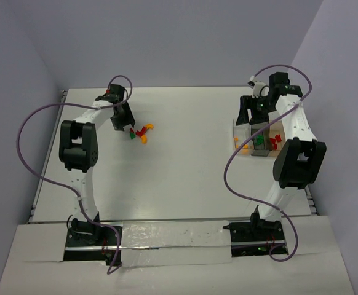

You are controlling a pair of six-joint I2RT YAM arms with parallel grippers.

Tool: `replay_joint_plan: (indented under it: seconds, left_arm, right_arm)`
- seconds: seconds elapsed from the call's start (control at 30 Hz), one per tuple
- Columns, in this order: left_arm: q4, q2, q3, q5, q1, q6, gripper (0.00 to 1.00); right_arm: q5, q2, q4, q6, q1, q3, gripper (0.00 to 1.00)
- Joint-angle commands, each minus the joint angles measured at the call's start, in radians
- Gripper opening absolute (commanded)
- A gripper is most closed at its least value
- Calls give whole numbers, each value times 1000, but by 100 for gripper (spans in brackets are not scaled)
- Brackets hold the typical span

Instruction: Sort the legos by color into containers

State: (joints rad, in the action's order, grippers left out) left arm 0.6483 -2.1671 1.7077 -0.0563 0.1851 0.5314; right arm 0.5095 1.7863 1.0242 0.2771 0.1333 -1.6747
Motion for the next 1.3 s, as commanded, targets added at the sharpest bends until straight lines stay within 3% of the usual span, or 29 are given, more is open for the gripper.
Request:
replay_joint_plan:
  seconds: [0.0,0.57,0.93,1.0,1.27]
  left_arm:
    - [31,-23,53,-5,10,38,56]
    - [30,-36,47,27,14,59,41]
    - [30,-19,45,42,14,47,19]
    - [35,-8,57,47,14,44,2]
    - [-19,178,42,188,13,83,0]
  right_arm:
    - [0,-41,-31,-2,-6,3,76]
    - [9,-38,-32,-7,-15,7,76]
    - [23,-46,-40,-12,-36,22,76]
    - [61,-54,-41,-8,-50,22,76]
    - [279,-89,-101,-57,-173,13,77]
